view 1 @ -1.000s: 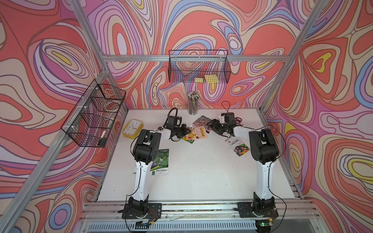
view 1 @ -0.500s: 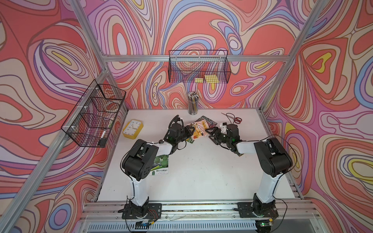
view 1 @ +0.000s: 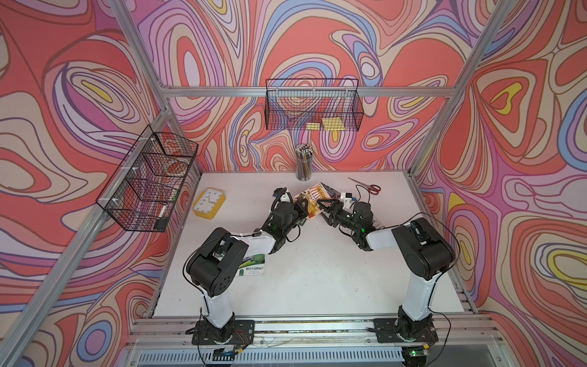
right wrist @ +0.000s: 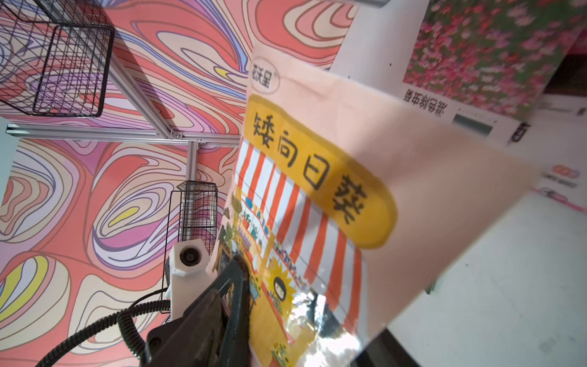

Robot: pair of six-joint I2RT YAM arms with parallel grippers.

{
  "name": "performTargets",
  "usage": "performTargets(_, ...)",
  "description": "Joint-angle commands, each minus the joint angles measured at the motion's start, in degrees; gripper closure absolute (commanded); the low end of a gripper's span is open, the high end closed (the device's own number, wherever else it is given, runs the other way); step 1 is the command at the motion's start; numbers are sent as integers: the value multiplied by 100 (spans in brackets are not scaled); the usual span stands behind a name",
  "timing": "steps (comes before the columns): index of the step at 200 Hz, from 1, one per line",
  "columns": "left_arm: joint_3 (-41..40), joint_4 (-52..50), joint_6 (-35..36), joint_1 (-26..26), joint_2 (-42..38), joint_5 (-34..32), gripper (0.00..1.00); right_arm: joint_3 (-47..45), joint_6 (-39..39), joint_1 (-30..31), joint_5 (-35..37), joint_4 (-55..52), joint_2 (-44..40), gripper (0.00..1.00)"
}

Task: Arrange the seed packets in a row
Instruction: Place the seed packet at the center of the board.

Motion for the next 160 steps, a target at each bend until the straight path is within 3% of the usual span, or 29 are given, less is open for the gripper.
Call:
performTargets(1,-74,176,-2,-100,-146,-242,100,-80,322,96,119,664,229,46)
performTargets(23,-143,129,14,-144,-204,-343,100,-124,469,122,144,964,314,66)
performTargets(41,-186,63,47,-145,-262,-391,100,-215,414,123,181,890,215,100)
performTargets(64,-200,-209,135,-140,-413,-406,98,-286,54,123,148,377,-48,100)
performTargets(71,-173,-402,196,-123,-498,-364,82,-305,-117,119,104,140,-153,100)
performTargets(91,-103,-1483,195,102,-923,-226,20,-159,-1118,113,-174,-1235,-569,100)
performTargets(101,-35,-2160,212,354,-1157,34,5,45,-1800,122,-381,-2237,-770,100)
performTargets(126,194,-3725,633,958,-1733,478,1,268,-3093,166,-587,-4009,-1205,100)
performTargets(160,706,-5483,1363,1348,-2139,693,1,286,-3691,390,-1041,-4660,-1328,100)
